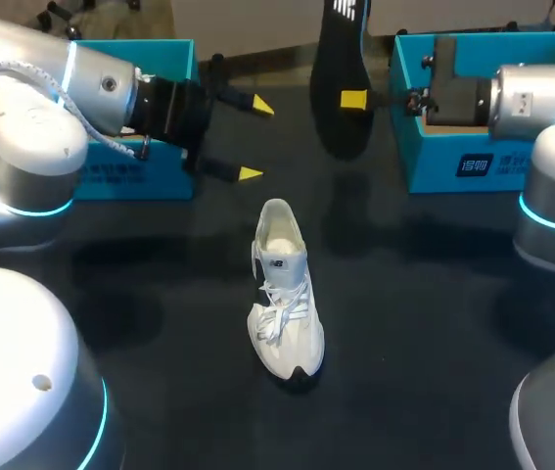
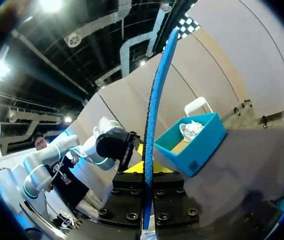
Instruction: Take the shoe out of the shoebox, open the shoe tongue, remove and reinsert the insole, then place the shoe into the shoebox
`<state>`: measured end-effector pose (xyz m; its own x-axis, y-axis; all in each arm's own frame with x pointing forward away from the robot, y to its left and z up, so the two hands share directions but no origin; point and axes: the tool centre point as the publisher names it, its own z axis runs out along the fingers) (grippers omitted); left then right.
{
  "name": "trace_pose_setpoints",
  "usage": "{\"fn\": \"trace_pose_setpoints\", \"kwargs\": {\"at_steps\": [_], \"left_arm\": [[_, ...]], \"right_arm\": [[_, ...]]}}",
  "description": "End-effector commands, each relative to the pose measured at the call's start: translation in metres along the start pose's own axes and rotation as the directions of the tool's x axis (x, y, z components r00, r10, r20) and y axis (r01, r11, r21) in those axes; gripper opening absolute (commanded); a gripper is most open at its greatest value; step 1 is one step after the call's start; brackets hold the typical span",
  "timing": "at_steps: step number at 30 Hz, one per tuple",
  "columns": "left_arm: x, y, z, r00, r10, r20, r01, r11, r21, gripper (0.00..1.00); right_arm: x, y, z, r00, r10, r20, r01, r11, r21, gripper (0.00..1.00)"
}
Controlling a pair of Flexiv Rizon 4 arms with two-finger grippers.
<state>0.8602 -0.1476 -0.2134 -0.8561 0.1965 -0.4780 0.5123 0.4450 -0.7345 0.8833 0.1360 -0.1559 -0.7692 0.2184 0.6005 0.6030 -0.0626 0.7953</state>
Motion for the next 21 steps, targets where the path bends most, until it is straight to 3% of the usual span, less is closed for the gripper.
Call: {"fn": "trace_pose_setpoints", "kwargs": {"at_steps": [1, 8, 21], "left_arm": [[0.006, 0.005, -0.009, 0.991, -0.088, -0.098, 0.081, 0.994, -0.068, 1.00], [0.031, 0.021, -0.015, 0.966, -0.216, -0.141, 0.198, 0.972, -0.130, 1.00], [0.069, 0.053, -0.025, 0.898, -0.426, -0.110, 0.396, 0.892, -0.219, 1.00]], "right_arm": [[-0.008, -0.007, 0.017, 1.000, 0.000, -0.012, 0.000, 1.000, -0.014, 0.00], [-0.011, -0.018, 0.032, 1.000, 0.003, -0.027, -0.004, 1.000, -0.021, 0.00], [-0.018, -0.036, 0.059, 0.998, 0.017, -0.061, -0.019, 0.999, -0.036, 0.00]]}}
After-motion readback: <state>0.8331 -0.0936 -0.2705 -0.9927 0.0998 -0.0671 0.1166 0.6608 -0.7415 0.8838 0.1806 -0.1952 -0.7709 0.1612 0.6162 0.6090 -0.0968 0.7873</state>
